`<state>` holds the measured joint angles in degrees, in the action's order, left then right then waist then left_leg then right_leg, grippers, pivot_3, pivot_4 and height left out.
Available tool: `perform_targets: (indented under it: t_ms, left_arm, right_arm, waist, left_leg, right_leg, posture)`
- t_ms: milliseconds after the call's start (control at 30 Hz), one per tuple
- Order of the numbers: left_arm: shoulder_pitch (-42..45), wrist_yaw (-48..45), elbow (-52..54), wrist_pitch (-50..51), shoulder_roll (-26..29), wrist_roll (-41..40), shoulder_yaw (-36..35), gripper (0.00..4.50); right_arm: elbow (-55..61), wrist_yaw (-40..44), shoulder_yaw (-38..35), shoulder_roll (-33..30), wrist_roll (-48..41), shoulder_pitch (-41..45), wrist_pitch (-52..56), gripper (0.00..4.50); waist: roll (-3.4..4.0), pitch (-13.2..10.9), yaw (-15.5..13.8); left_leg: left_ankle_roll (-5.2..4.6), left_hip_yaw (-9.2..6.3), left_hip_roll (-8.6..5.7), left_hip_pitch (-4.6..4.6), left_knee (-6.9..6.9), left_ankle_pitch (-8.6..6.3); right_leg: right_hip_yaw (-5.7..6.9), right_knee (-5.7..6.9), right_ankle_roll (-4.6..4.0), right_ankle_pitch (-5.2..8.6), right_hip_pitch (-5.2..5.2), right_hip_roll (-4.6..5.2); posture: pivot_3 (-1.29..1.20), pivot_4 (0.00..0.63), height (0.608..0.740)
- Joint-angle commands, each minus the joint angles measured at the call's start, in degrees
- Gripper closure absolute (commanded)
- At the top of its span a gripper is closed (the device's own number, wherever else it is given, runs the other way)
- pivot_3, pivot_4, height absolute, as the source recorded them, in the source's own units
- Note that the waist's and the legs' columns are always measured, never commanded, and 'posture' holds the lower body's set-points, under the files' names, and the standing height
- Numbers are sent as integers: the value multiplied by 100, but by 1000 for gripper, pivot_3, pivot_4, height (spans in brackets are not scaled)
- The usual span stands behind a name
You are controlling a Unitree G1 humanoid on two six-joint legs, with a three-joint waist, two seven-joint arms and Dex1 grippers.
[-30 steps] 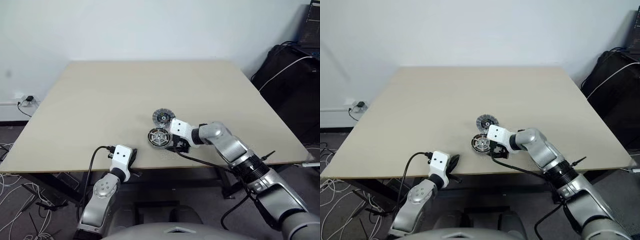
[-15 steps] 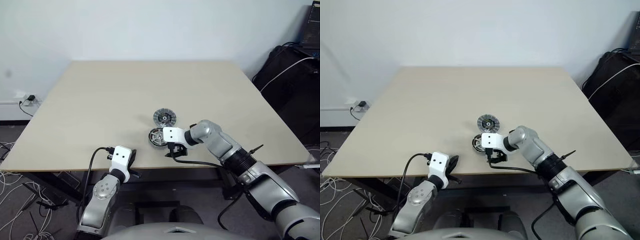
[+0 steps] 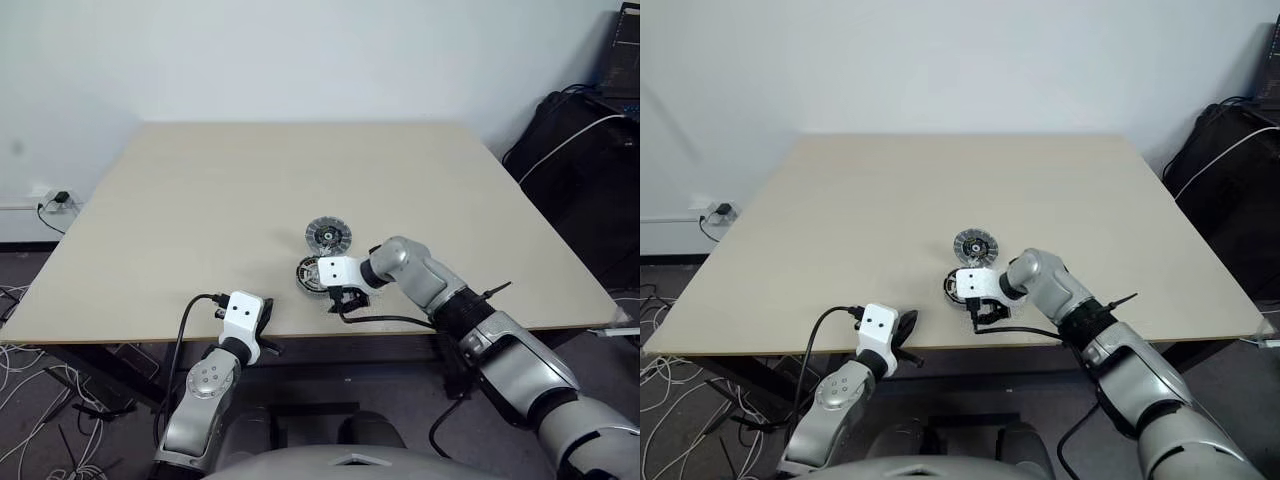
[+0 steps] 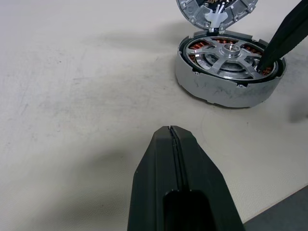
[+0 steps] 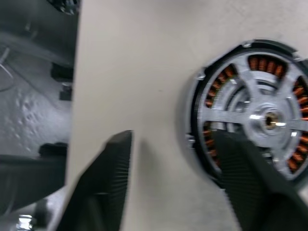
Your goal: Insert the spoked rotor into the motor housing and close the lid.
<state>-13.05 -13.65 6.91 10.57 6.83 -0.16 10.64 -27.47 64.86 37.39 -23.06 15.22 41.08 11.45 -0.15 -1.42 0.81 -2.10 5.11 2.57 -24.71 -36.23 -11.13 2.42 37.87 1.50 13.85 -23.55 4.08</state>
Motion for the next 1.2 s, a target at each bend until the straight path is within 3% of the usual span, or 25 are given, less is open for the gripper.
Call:
perform_targets:
  t_ms: [33, 200, 467, 767, 933, 1200]
  left_arm:
    - [58, 65, 163, -137, -34, 11, -21, 4500]
    - [47, 93, 155, -150, -39, 1, -33, 4500]
    - [81, 91, 137, -153, -31, -12, 0, 4500]
    - [75, 73, 92, -167, -42, -14, 46, 4500]
    - [134, 21, 17, -168, -43, -22, 85, 4500]
    - [174, -16, -16, -162, -46, -21, 94, 4500]
  right_arm:
    - [-265, -142, -14, 23, 224, 120, -161, 2849]
    - [-373, -203, -81, 80, 301, 136, -254, 4401]
    - [-10, -259, -515, 133, -41, -130, 152, 4430]
    - [2054, -800, -1429, 172, -598, -1152, 2797, 4430]
    - [2911, -1464, -1834, 524, -914, -1443, 4402, 4430]
    - [3020, -2232, -1995, 1007, -1272, -1213, 5277, 4430]
  waist:
    - [-2, 3, 0]
    - [-4, 9, 10]
    - [-3, 9, 2]
    - [-2, 8, -32]
    - [-2, 8, -24]
    - [-2, 7, -13]
  left_leg:
    - [0, 0, 0, 0, 0, 0]
    - [0, 0, 1, 0, -1, 0]
    - [1, 0, 1, 0, -2, 0]
    - [-2, 0, -1, -29, -1, -2]
    - [-4, -1, -2, -31, 0, -3]
    - [-3, -2, -2, -30, -1, -2]
  right_leg:
    - [0, 0, -1, -1, 0, 0]
    - [-1, 0, -4, -4, 1, 0]
    - [0, 1, -3, -12, 0, 7]
    - [1, -10, -34, -22, -22, 28]
    - [6, -11, -33, -19, -22, 27]
    - [9, -10, -7, -6, -21, 17]
  posture:
    - [0, 0, 740]
    - [0, 0, 740]
    - [0, 0, 740]
    - [0, 0, 740]
    - [0, 0, 740]
    - [0, 0, 740]
